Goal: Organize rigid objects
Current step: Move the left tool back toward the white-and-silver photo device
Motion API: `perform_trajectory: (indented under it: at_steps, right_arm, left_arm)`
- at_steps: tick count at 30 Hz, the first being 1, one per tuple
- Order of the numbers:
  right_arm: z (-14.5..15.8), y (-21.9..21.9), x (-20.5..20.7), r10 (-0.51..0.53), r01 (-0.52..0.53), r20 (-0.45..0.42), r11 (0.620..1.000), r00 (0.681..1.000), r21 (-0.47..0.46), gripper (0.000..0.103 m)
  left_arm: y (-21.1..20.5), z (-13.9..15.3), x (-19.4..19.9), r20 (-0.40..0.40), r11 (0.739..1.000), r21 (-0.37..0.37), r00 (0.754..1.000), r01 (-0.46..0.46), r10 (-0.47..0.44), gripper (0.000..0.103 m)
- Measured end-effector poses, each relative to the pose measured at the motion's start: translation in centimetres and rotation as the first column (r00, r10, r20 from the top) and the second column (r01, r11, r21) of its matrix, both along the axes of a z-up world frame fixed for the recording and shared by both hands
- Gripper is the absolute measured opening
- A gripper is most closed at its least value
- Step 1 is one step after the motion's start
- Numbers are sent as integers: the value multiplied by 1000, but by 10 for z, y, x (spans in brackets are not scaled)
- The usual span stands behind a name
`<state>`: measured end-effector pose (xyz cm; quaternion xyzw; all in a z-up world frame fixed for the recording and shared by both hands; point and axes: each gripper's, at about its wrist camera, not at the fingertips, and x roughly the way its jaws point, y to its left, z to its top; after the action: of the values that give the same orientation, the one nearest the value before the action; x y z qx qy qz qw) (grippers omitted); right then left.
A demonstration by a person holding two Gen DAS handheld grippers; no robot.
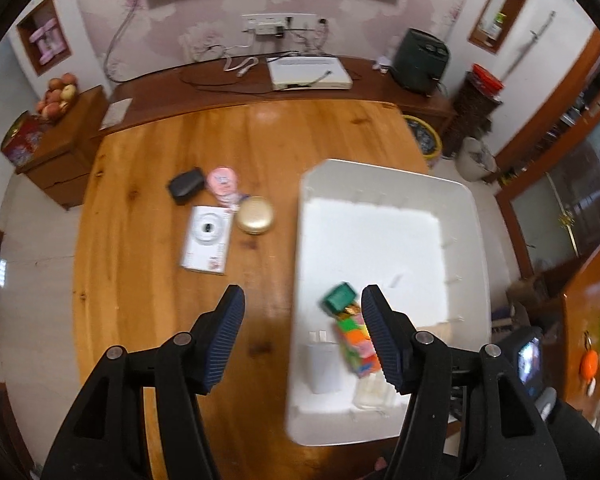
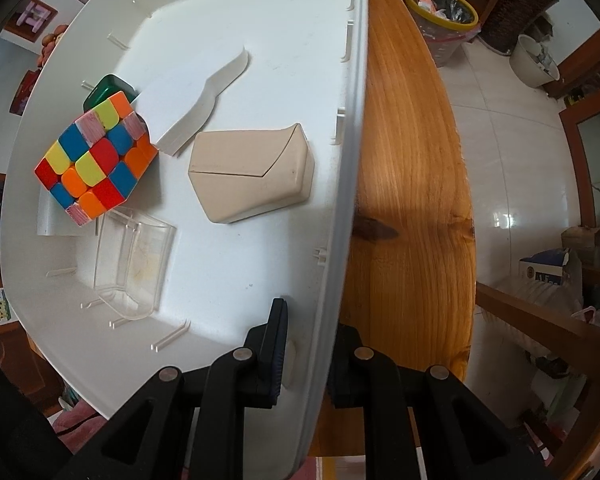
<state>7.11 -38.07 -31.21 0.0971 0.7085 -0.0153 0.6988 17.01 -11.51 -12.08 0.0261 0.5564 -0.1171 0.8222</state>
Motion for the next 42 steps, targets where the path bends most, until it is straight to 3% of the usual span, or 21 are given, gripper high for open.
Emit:
perform_trajectory:
  at_steps: [7,22,27,35,42]
  right_arm:
    - [1,1,-2,-13,13,2,1000,1000,-11,17]
    - [1,13,9,-4,2,-48,999,999,-53,17]
    - [-1,13,14,-17,13,-68,999,998,-52,17]
    - [-3,15,24,-20,13,-113,998,993,-69,17]
    - [-5,15,28,-35,25,-138,997,990,-75,17]
  left_arm:
    - [31,-14,16,-23,998,41,998,-54,55,65]
    - [82,-73,67,-163,986,-8,973,-164,160,65]
    - [96,-96,86,-229,975,-53,953,-217,200,66]
    - [106,-128,108,-338,962,-78,915,-262,222,78]
    - [111,-150,117,-395,953,-94,889,-289,231,78]
